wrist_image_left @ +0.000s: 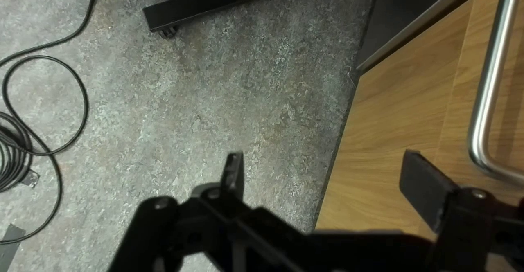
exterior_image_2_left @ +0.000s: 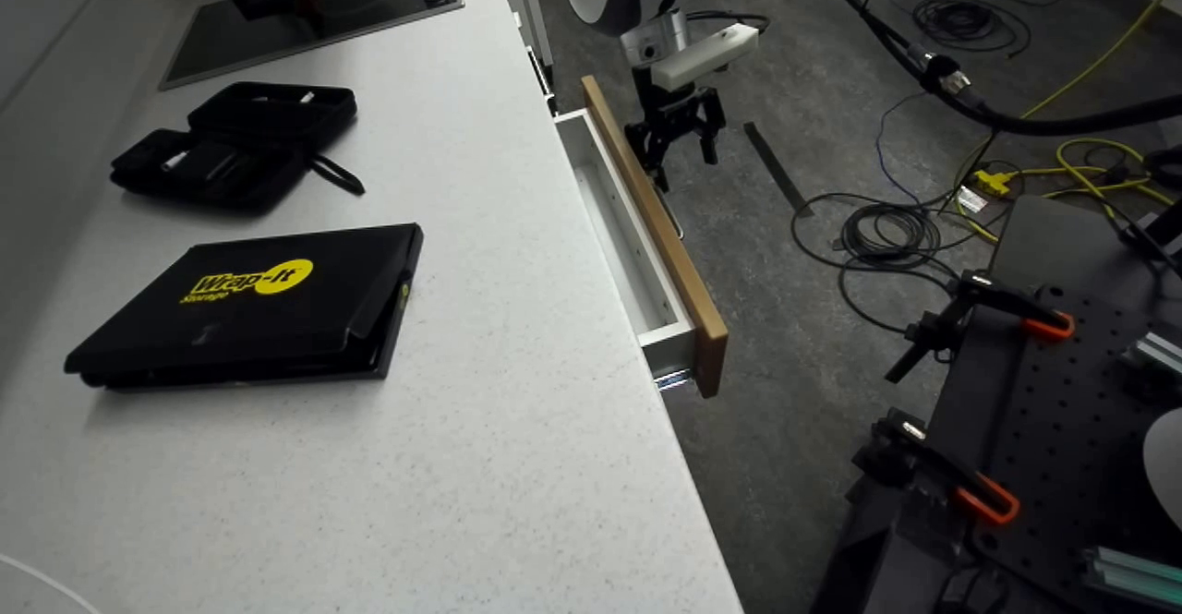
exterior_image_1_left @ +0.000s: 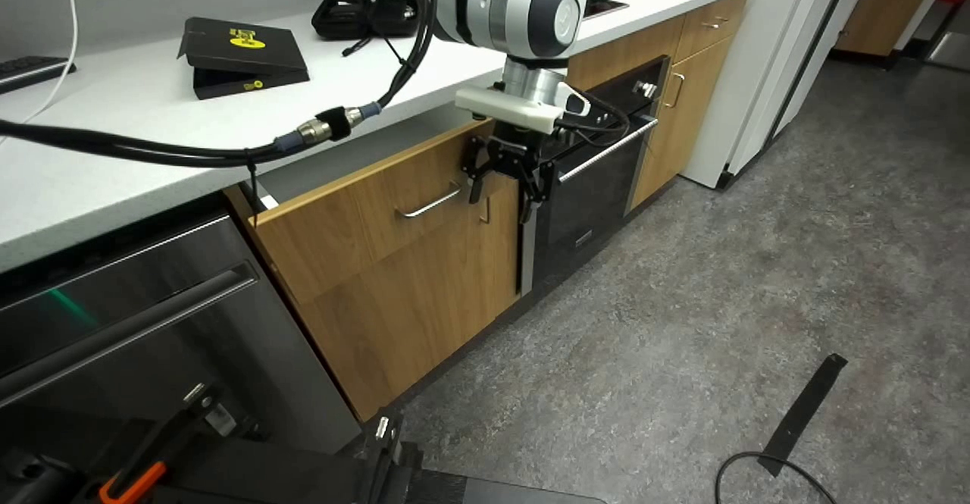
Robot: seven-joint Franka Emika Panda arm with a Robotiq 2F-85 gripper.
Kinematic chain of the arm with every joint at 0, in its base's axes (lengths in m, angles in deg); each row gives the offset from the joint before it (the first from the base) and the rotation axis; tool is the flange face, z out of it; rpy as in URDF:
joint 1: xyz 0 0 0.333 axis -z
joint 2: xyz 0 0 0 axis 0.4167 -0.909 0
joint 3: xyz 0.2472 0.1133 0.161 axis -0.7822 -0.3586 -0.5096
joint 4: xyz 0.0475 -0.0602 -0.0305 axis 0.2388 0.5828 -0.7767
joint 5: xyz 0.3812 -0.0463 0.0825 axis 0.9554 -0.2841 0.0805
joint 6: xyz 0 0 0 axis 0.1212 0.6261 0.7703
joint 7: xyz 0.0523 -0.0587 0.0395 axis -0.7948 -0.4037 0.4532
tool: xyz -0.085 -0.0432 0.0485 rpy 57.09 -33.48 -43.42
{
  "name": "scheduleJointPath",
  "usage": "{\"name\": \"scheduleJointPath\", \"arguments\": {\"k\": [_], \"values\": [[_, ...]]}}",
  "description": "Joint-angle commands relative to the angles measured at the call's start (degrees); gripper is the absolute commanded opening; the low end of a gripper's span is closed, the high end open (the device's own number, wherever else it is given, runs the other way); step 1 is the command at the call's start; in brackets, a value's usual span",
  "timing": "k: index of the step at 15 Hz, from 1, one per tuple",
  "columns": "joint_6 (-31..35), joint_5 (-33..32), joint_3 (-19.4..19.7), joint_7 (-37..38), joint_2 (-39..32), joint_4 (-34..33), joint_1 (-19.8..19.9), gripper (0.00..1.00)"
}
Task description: Close the open drawer
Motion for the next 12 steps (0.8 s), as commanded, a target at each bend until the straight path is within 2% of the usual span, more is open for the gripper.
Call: {"name": "scheduleJointPath", "arguments": {"k": [1,5,12], "values": [[-0.2,0.9,1.1,-0.5,-0.2,-0.3,-0.8,1.0],[-0.4,2.1,0.1,-0.4,-5.1,-6.1,-0.9,1.0],[-2.8,6.3,-4.8,-0.2,-16.0,-20.0,-1.8,1.0]]}}
